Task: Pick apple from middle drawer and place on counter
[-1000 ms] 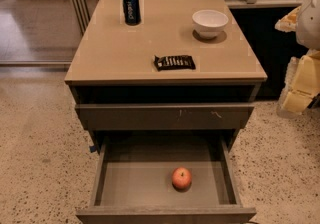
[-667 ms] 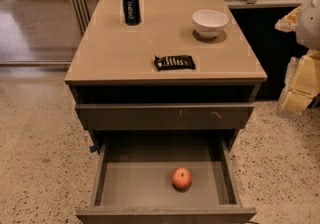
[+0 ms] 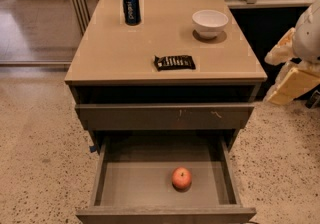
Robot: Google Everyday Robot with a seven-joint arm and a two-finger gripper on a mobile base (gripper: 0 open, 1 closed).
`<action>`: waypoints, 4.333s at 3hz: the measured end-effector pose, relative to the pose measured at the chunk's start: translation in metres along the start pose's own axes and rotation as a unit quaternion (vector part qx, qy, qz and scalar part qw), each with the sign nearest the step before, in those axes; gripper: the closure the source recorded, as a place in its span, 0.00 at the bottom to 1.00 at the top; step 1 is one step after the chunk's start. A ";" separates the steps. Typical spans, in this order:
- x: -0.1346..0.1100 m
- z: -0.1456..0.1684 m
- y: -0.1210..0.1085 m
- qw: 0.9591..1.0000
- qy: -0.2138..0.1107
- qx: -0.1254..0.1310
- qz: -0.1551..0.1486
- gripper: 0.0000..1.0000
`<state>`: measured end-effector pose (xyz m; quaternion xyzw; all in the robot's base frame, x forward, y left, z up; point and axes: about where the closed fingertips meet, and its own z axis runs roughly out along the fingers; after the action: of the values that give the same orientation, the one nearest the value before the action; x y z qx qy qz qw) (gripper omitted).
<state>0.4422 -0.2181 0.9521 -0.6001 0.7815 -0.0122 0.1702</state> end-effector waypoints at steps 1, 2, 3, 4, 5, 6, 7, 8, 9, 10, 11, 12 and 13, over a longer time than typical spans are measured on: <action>0.015 0.053 0.006 0.998 -0.043 -0.037 0.020 0.62; 0.030 0.103 0.017 0.993 -0.072 -0.083 0.034 0.86; 0.031 0.110 0.018 0.993 -0.075 -0.090 0.035 1.00; 0.031 0.110 0.018 0.993 -0.075 -0.090 0.035 1.00; 0.042 0.150 0.016 0.993 -0.094 -0.067 0.027 1.00; 0.049 0.243 0.031 0.989 -0.122 -0.082 0.019 1.00; 0.059 0.345 0.028 0.987 -0.130 -0.092 0.036 1.00; 0.067 0.422 0.028 0.983 -0.137 -0.107 0.055 1.00; 0.070 0.432 0.036 0.983 -0.135 -0.112 0.051 1.00; 0.073 0.467 0.068 0.979 -0.154 -0.121 0.057 0.99; 0.065 0.488 0.091 0.975 -0.178 -0.125 0.047 0.78; 0.057 0.502 0.103 0.971 -0.198 -0.125 0.038 0.55; 0.050 0.513 0.105 0.969 -0.216 -0.118 0.027 0.31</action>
Offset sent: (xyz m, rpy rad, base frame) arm 0.0065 -0.0092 -0.1740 0.2906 0.2276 0.0219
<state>0.4766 -0.1408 0.4333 -0.5829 0.7382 0.2145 0.2633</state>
